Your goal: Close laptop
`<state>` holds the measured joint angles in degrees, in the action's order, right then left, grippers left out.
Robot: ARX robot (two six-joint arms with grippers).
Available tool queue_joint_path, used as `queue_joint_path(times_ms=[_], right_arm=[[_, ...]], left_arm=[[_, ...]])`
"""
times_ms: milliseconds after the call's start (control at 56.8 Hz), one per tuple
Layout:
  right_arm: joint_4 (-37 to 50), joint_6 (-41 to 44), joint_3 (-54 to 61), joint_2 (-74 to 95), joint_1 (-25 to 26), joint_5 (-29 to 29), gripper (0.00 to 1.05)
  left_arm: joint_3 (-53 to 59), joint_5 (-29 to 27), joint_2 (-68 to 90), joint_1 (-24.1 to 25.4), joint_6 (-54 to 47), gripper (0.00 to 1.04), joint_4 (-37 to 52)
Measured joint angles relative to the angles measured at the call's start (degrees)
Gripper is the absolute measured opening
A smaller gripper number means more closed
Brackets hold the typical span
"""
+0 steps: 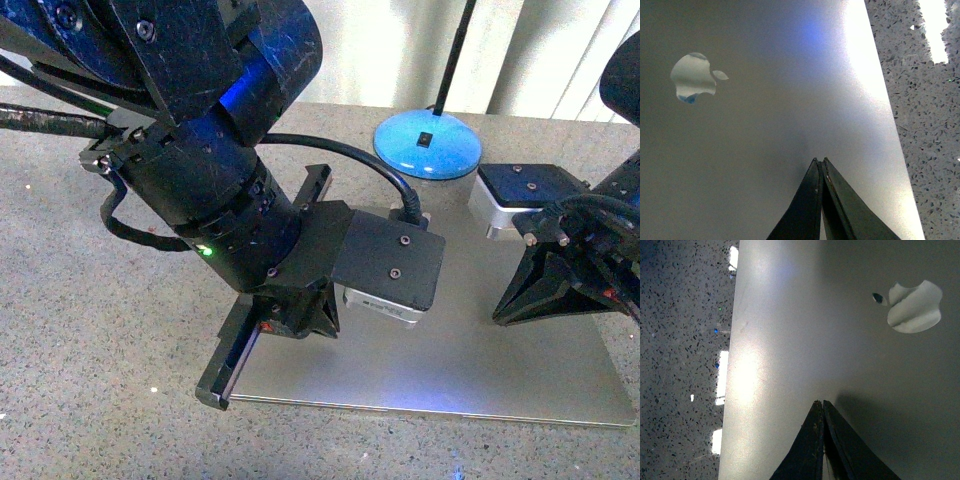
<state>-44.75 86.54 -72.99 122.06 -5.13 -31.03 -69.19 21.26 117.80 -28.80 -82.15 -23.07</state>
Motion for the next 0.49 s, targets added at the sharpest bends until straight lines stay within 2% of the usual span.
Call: queue_joint_path(times_ms=[493], right_arm=[[2.9, -0.2, 2.7, 1.2, -0.1, 0.5, 0.03]], left_arm=[[1.5, 0.2, 1.2, -1.0, 0.2, 0.04, 0.8]])
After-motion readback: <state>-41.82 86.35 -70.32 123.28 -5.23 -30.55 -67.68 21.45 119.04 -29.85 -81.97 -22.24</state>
